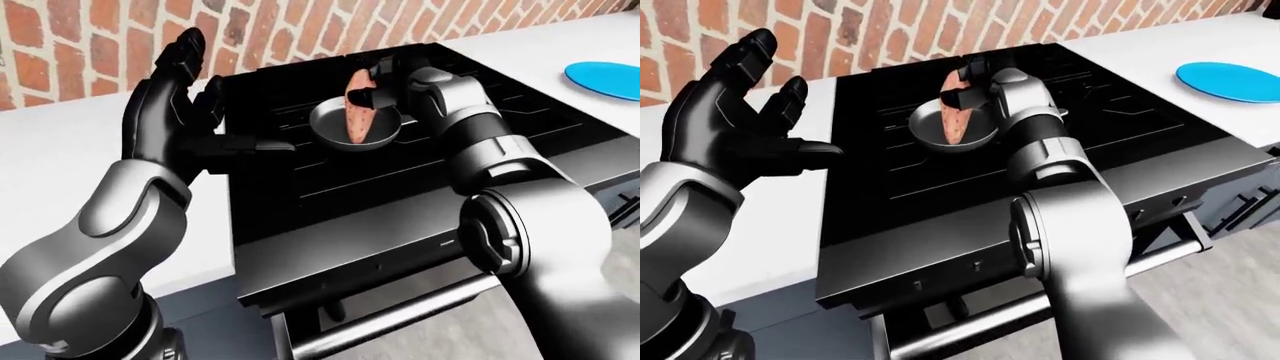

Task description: Pick the sweet potato from the plate and place it in the pan.

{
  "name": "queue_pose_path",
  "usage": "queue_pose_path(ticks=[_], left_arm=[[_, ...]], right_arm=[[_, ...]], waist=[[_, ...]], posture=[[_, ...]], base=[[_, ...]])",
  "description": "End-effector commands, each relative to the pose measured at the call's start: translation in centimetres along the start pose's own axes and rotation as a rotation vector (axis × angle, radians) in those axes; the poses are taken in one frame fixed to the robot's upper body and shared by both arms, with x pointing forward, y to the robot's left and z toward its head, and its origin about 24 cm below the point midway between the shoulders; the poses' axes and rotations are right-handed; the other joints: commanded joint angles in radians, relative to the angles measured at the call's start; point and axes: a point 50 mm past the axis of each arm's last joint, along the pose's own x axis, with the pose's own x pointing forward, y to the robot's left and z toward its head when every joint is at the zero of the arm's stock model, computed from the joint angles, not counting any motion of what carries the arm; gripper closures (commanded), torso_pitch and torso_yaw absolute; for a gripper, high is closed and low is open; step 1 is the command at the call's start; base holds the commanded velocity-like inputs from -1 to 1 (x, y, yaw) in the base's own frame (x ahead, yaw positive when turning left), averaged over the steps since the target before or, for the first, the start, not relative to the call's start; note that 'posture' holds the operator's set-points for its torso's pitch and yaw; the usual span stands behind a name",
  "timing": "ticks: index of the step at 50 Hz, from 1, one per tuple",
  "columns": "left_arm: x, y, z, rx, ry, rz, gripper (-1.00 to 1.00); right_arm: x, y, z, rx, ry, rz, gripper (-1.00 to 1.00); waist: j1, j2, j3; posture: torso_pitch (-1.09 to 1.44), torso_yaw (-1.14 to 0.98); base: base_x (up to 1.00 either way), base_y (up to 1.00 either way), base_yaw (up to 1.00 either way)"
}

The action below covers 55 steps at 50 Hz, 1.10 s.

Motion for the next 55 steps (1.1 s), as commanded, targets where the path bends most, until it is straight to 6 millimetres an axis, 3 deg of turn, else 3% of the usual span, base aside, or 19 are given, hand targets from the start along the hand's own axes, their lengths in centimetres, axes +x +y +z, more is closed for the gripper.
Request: queue_pose_path(ticks=[1,13,17,21,23,38,49,53,54,55], left_arm=[[-0.2,0.0,1.2,-0.006,-0.071,0.002,-1.00],[-0.2,0.0,1.2,-0.008,-0.069,0.002,-1.00],[-0.2,0.1,1.3,-0.009,-0.070,0.004,-1.00],[-0.2,0.1,1.2,-0.010,-0.071,0.004,-1.00],[-0.2,0.1,1.1,-0.011,-0.070,0.004,-1.00],[-0.2,0.1,1.2,-0.010,-0.071,0.006,-1.00],[-0.2,0.1,1.1,-0.010,-0.070,0.006,-1.00],[-0.1,0.1,1.1,-0.011,-0.070,0.006,-1.00],[-0.1,0.1,1.1,-0.011,-0.069,0.006,-1.00],[-0.1,0.1,1.1,-0.012,-0.070,0.007,-1.00]], right_arm=[[-0.8,-0.3,3.0,-0.003,-0.115,-0.015,1.00],[-0.8,0.0,2.9,-0.027,-0.107,0.000,0.95],[-0.8,0.1,2.8,-0.029,-0.104,0.002,0.59],[-0.7,0.2,2.6,-0.027,-0.103,0.003,0.57],[-0.7,0.2,2.5,-0.027,-0.102,0.004,0.43],[-0.5,-0.4,1.8,-0.037,-0.071,-0.032,0.55],[-0.4,-0.8,1.5,-0.058,-0.058,-0.053,0.40],[-0.4,-0.9,1.4,-0.068,-0.052,-0.057,0.20],[-0.4,-0.9,1.3,-0.068,-0.050,-0.060,0.02],[-0.4,-0.9,1.4,-0.071,-0.048,-0.062,0.01]], waist=[[0.001,0.000,-0.028],[0.000,-0.001,-0.030],[0.000,-0.001,-0.031],[0.000,-0.001,-0.031],[0.000,-0.001,-0.030],[0.004,-0.004,-0.031],[0.006,-0.004,-0.033],[0.007,-0.004,-0.034],[0.007,-0.004,-0.034],[0.008,-0.004,-0.034]], posture=[[0.00,0.00],[0.00,0.00],[0.00,0.00],[0.00,0.00],[0.00,0.00],[0.00,0.00],[0.00,0.00],[0.00,0.00],[0.00,0.00],[0.00,0.00]], base=[[0.00,0.00,0.00],[0.00,0.00,0.00],[0.00,0.00,0.00],[0.00,0.00,0.00],[0.00,0.00,0.00],[0.00,0.00,0.00],[0.00,0.00,0.00],[0.00,0.00,0.00],[0.00,0.00,0.00],[0.00,0.00,0.00]])
